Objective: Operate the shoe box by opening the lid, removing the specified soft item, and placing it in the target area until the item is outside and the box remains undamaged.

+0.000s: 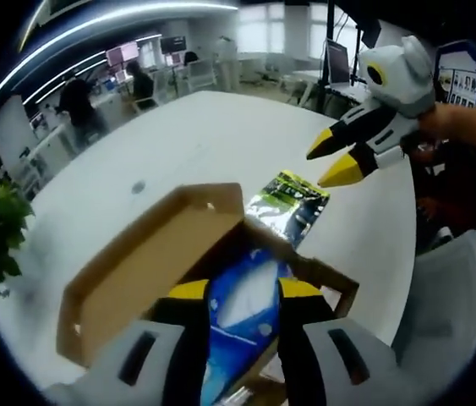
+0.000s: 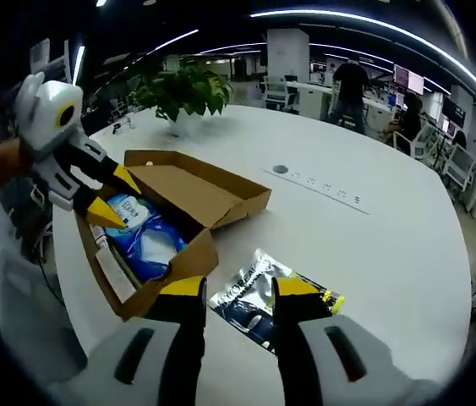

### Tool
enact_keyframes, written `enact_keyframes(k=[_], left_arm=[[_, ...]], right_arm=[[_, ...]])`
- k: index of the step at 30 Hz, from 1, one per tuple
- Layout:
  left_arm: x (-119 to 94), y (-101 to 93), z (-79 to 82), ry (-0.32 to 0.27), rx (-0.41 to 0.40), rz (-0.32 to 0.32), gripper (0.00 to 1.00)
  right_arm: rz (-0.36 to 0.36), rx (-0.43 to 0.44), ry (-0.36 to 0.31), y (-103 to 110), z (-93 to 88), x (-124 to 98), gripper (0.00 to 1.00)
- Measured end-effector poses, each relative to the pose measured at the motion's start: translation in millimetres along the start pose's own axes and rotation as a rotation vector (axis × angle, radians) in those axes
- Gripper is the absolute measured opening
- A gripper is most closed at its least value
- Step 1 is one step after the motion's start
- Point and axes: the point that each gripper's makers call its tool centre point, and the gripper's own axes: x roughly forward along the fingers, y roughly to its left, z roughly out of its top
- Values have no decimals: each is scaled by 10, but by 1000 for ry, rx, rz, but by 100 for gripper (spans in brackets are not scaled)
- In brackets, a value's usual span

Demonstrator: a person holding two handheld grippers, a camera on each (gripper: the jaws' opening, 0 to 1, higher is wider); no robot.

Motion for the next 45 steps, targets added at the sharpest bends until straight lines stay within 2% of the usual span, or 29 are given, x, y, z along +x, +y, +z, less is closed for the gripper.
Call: enact_keyframes(k=[4,12,21,29,45], left_arm=[[-85,120,-152,18,-8,24,30],[-299,339,-369,14,-65,76,30],[-523,557,-649,17,-136,139,31],[-706,718,-879,16,-189,196,31],[-927,868,-1285,29,-275,301,30]], right_arm=[[45,-3,-8,209,66,71,29],[123,-27,-18,615,143,232,30],[185,-27,-15,928,159,405,30],[224,-24,-8,1142,160,572,30],[283,9,8,1421,168,886,28]])
